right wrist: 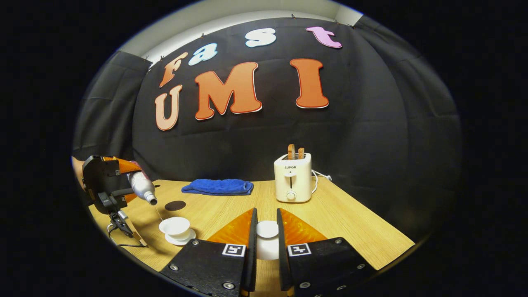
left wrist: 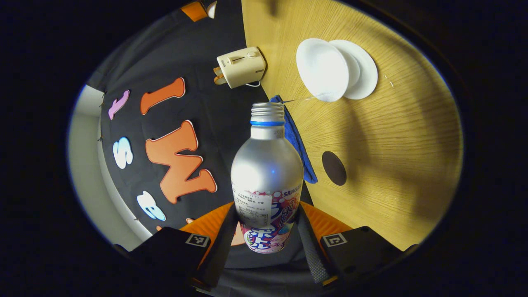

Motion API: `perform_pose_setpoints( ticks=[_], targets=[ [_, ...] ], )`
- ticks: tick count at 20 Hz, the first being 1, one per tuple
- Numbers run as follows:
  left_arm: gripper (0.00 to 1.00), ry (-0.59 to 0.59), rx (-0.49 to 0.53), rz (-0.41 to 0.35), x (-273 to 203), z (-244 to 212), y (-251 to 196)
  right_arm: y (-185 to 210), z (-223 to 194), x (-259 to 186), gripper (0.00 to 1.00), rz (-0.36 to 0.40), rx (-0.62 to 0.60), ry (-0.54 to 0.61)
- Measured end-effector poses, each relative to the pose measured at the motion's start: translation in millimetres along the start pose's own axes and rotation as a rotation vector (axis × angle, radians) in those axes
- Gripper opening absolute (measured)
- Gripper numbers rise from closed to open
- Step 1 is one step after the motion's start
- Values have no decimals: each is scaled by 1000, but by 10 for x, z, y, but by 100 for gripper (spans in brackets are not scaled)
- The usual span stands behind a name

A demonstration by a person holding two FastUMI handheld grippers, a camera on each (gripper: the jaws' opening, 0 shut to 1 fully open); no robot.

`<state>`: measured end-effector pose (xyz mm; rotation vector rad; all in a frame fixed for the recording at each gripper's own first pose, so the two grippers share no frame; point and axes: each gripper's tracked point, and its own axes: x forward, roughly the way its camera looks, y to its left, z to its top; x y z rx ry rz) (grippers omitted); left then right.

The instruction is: Open the teacup lid with one hand, grasp the water bottle and pour water into the teacup with the other hand; after pouring, place the water bottle on the coaster and then close the teacup lid.

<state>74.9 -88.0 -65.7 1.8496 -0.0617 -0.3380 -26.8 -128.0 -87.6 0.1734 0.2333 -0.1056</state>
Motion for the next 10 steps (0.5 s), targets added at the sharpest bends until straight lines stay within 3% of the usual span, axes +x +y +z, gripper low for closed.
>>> perform_pose_setpoints(
  ticks=[3, 4, 10],
  targets=[
    [80, -13, 26, 6, 55, 61, 76, -7, 0, -4, 23, -1, -3, -1],
    [87, -16, 33, 9, 64, 73, 92, -1, 1, -5, 23, 3, -3, 0],
    [81, -30, 86, 31, 76, 116, 227, -18, 1, -6, 23, 3, 3, -2]
  ],
)
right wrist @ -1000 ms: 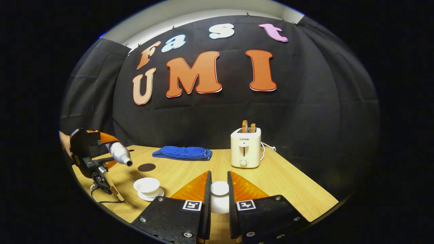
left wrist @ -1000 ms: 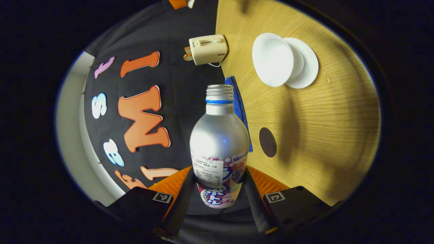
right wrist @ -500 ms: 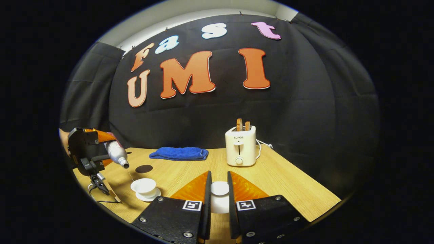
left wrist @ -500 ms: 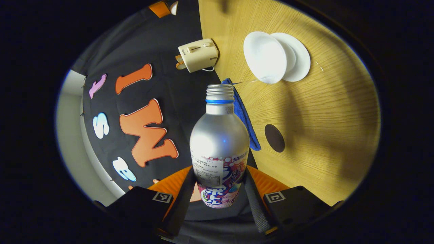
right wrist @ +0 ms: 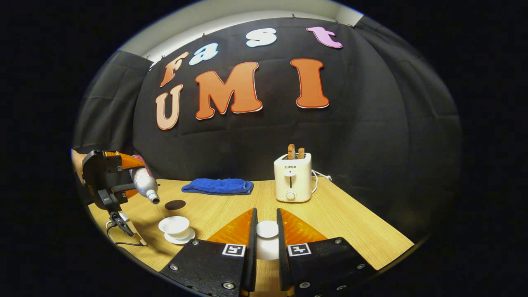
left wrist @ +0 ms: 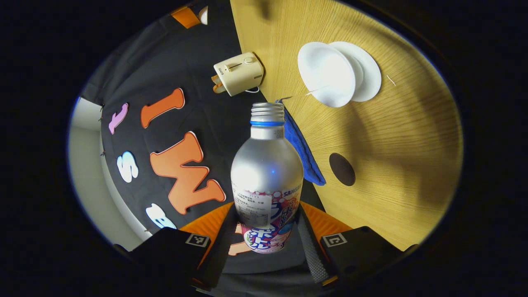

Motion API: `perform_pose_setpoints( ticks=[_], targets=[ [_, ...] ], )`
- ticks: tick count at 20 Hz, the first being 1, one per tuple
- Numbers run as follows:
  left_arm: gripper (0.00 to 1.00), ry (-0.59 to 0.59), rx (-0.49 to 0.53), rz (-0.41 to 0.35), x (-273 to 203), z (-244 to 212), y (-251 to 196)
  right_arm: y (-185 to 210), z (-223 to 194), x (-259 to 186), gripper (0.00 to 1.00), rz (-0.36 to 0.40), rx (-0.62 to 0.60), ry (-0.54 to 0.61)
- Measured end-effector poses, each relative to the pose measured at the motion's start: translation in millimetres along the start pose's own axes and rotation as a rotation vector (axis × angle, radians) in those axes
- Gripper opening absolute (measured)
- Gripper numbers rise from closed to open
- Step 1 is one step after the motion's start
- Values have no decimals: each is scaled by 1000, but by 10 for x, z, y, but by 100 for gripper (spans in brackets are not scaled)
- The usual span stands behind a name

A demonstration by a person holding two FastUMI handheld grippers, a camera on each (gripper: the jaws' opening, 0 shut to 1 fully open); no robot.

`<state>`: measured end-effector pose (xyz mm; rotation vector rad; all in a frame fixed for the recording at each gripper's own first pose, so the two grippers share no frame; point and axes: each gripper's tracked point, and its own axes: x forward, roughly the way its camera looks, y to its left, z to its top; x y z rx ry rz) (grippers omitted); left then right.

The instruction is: Open the teacup lid with one hand, grasp the water bottle and pour water into the teacup with the other hand; after pouring, place the water bottle on the coaster and then close the teacup lid.

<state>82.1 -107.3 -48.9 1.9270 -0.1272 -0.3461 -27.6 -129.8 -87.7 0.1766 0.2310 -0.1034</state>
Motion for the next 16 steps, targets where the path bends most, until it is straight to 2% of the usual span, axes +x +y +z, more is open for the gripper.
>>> perform_pose_setpoints(
  ticks=[1, 3, 4, 6, 13, 14, 16],
  targets=[
    [84, 2, 7, 3, 1, -8, 13, 8, -5, 4, 23, 3, 0, 1],
    [84, 5, 19, 6, 6, -34, 50, -9, -12, 3, 23, 2, -3, 2],
    [81, 6, 25, 7, 7, -39, 57, -10, -10, 5, 23, 1, -2, 2],
    [84, 9, 39, 4, -2, -69, 73, -13, 8, 0, 23, 2, 2, -1],
    [84, 15, 88, 28, -4, -122, 258, -12, 57, -42, 23, 8, -12, -12],
    [81, 12, 100, 34, -13, -107, 305, -3, 67, -44, 23, 7, -13, -15],
    [84, 5, 121, 44, -6, -87, 384, -3, 70, -51, 23, 7, -20, -15]
  ],
)
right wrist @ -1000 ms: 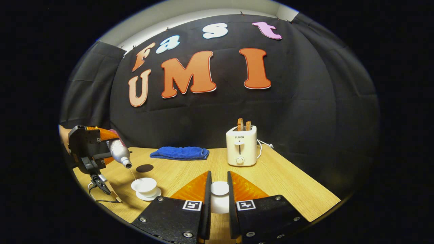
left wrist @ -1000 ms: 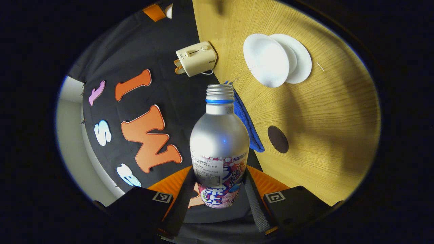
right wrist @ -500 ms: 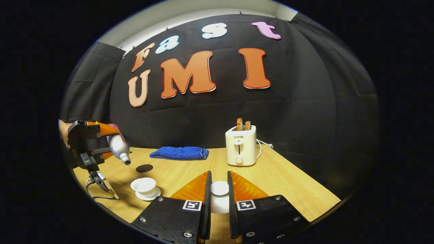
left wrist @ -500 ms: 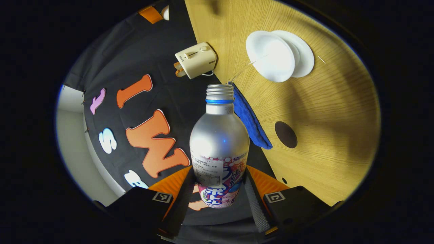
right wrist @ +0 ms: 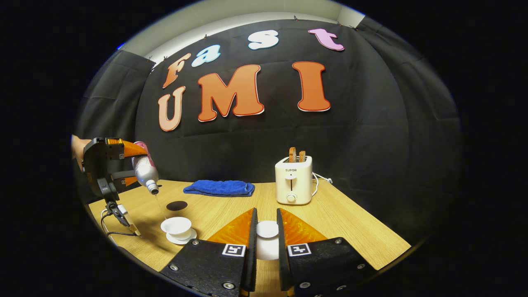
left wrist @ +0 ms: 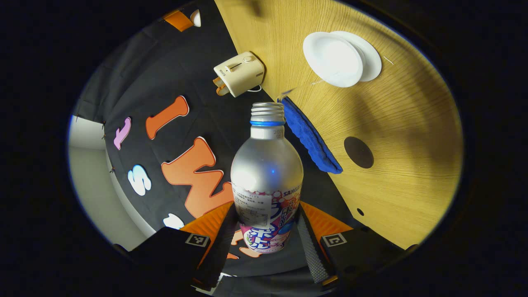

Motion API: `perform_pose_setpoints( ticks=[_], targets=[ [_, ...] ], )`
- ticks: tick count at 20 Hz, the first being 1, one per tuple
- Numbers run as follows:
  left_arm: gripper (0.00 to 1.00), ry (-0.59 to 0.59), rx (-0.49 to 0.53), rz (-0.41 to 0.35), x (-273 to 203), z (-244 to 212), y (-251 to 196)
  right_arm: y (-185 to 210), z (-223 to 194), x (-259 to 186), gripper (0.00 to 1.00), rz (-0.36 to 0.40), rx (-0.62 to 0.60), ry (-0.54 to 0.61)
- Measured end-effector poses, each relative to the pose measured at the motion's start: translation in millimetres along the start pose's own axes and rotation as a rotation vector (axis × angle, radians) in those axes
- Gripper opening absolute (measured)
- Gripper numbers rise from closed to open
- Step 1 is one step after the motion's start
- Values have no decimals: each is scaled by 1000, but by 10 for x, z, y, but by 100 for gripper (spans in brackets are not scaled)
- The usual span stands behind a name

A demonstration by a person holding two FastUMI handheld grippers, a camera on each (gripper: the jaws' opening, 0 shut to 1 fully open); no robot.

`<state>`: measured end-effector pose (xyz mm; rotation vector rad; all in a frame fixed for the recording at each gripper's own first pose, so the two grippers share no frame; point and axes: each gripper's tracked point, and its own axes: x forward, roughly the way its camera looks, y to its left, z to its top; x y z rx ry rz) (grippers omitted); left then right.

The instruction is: Open the teacup lid with one hand, grasp the water bottle and pour water into the teacup with the other hand; after pouring, place the water bottle on the coaster and then close the teacup lid.

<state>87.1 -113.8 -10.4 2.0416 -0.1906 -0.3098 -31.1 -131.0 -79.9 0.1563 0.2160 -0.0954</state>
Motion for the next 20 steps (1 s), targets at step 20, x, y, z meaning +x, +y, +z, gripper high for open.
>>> perform_pose_setpoints(
  ticks=[20],
  targets=[
    [84, -78, 176, 62, 108, 383, 144, 27, -45, -46, 23, 7, -25, 14]
  ],
)
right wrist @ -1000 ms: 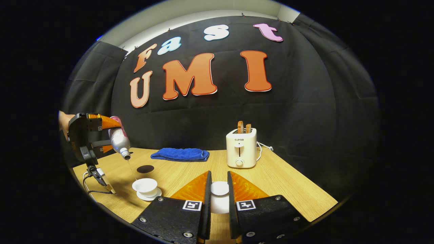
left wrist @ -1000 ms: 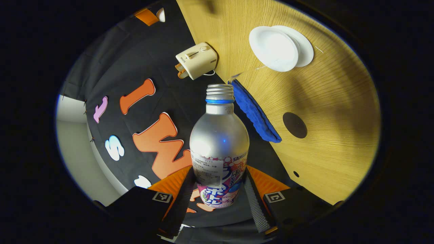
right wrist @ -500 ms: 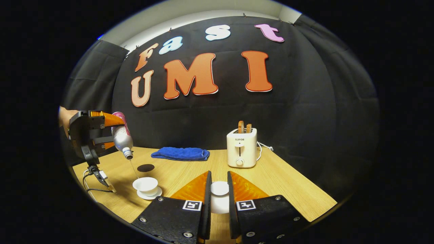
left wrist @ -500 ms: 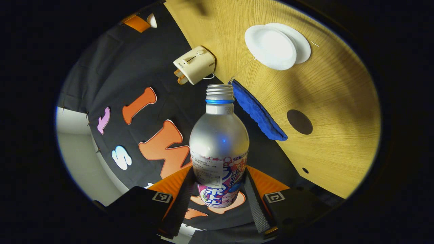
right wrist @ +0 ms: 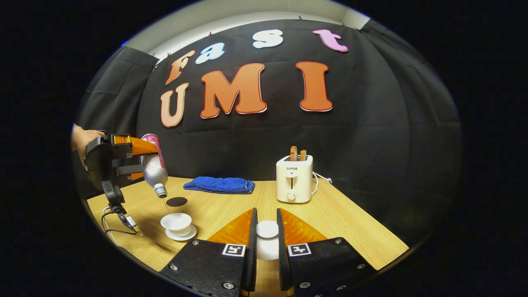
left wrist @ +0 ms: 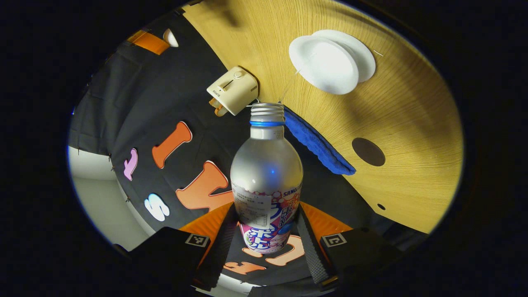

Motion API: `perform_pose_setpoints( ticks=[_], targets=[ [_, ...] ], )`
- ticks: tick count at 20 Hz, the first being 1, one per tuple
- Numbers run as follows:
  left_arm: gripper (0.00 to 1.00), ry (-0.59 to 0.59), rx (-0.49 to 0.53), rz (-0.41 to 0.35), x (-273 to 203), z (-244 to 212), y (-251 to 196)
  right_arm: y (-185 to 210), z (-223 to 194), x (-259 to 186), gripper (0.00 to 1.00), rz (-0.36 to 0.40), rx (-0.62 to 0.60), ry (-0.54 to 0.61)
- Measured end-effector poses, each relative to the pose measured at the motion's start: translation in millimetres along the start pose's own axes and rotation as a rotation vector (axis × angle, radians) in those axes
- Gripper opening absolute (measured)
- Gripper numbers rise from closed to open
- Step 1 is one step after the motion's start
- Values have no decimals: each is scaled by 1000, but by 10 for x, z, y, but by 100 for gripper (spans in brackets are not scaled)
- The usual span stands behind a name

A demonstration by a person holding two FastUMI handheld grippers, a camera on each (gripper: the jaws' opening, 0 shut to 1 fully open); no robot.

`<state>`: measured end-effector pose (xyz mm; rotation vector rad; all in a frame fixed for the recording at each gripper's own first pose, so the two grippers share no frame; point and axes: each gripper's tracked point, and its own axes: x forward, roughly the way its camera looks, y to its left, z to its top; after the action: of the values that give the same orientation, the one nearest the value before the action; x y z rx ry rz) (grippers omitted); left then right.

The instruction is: Open the teacup lid with one hand, grasp the water bottle and pour water into the teacup with the other hand; after pouring, place the water bottle on the coaster and then close the teacup lid.

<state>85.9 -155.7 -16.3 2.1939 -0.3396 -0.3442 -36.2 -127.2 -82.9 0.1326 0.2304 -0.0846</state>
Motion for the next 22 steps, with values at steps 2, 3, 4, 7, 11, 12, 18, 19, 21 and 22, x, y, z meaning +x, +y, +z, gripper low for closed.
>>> perform_pose_setpoints(
  ticks=[2, 3, 4, 7, 11, 12, 18, 19, 21, 22],
  targets=[
    [84, -2, 3, 2, -3, 19, 2, -3, 3, 0, 23, 1, -1, 0],
    [84, -3, 5, 2, -6, 21, 6, -5, 7, -5, 23, -2, -1, -1],
    [84, -5, 3, 0, 4, 32, -8, -2, 3, 3, 23, -1, -3, 0],
    [84, -3, -9, 7, 2, 22, 5, 8, 11, 4, 23, -1, -4, 0],
    [87, -6, -60, 32, -12, -5, 68, 52, -5, 21, 23, 4, 1, 6],
    [84, -8, -96, 35, -13, -18, 63, 65, -12, 24, 23, 8, 3, 7],
    [80, -31, -336, 81, -8, -94, 110, 216, -13, 63, 23, 27, -11, 23],
    [79, -21, -397, 88, -4, -150, 136, 248, -11, 69, 23, 31, -14, 25],
    [83, -8, -589, 84, -2, -250, 121, 315, -4, 91, 23, 39, -25, 29],
    [83, -5, -707, 68, 25, -275, 75, 348, 6, 97, 23, 41, -34, 30]
  ],
)
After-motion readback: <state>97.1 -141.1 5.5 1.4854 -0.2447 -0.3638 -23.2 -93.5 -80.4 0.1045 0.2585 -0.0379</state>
